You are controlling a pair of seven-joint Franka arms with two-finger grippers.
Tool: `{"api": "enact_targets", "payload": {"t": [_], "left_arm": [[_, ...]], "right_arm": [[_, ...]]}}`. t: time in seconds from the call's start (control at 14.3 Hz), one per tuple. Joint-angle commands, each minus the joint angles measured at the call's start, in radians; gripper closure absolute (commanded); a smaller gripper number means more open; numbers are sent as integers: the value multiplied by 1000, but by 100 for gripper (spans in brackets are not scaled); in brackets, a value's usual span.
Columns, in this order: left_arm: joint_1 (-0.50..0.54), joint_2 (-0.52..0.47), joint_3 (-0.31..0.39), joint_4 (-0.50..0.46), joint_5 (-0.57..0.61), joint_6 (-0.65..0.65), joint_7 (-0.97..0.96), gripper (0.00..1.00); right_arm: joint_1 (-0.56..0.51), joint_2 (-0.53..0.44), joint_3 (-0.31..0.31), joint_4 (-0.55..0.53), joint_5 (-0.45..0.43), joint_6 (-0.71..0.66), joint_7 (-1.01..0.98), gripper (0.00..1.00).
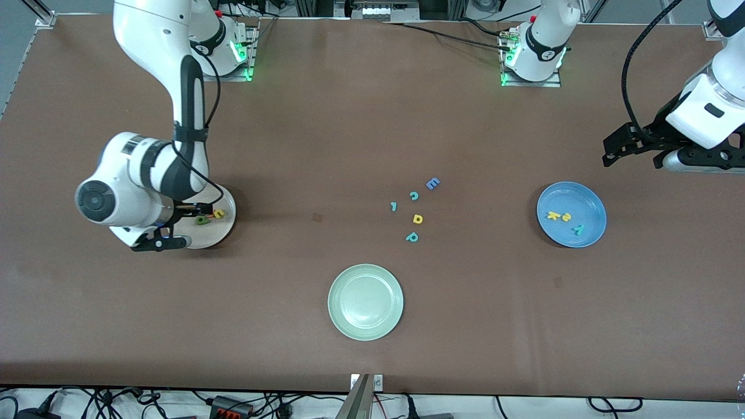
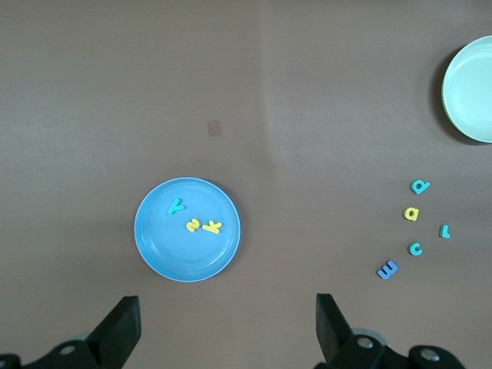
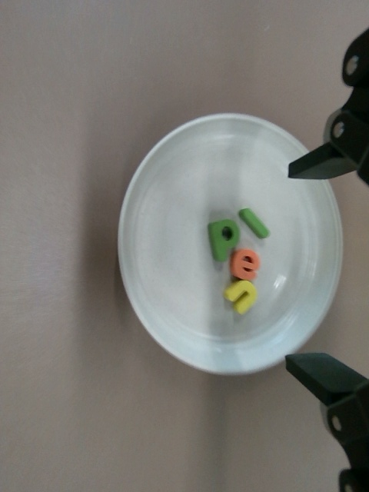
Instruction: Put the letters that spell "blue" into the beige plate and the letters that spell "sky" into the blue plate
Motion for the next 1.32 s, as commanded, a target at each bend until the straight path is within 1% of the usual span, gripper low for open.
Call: {"api": "enact_targets", "payload": {"t": [0.0, 0.28, 0.35, 0.42, 0.49, 0.56, 0.63, 0.77, 0.91, 1.05, 1.12, 1.25], "left_arm": [[-10, -3, 1, 12, 20, -14, -18, 0], [-9, -3, -1, 12, 20, -14, -18, 0], [-9, -3, -1, 12, 22, -14, -18, 0], [-9, -3, -1, 12, 22, -14, -18, 0], [-10, -3, -1, 12, 22, -14, -17, 0], [-9, -3, -1, 12, 22, -14, -12, 0], [-9, -3, -1, 12, 22, -14, -12, 0], [-9, -3, -1, 12, 22, -14, -12, 0], [-9, -3, -2, 12, 22, -14, -15, 0], [-10, -3, -2, 12, 22, -14, -17, 0], [-10, -3, -2, 12, 20, -14, -17, 0], [-10, -3, -2, 12, 20, -14, -18, 0]], "right_arm": [[-13, -7, -24, 85, 18, -78, 61, 0], [-25, -7, -27, 128, 21, -79, 66, 0], [-23, -7, -21, 130, 50, -72, 78, 0], [-34, -9, -9, 148, 81, -75, 118, 0], [-65, -27, 25, 179, 78, -76, 174, 0], [-132, -68, 107, 202, 60, -78, 240, 0], [-199, -116, 207, 205, -10, -76, 277, 0], [-302, -209, 365, 207, -167, -55, 308, 0], [-411, -274, 486, 219, -282, -59, 308, 0], [-555, -346, 636, 246, -391, -65, 299, 0], [-617, -386, 707, 246, -435, -75, 296, 0], [-716, -432, 807, 253, -483, -114, 296, 0]]}}
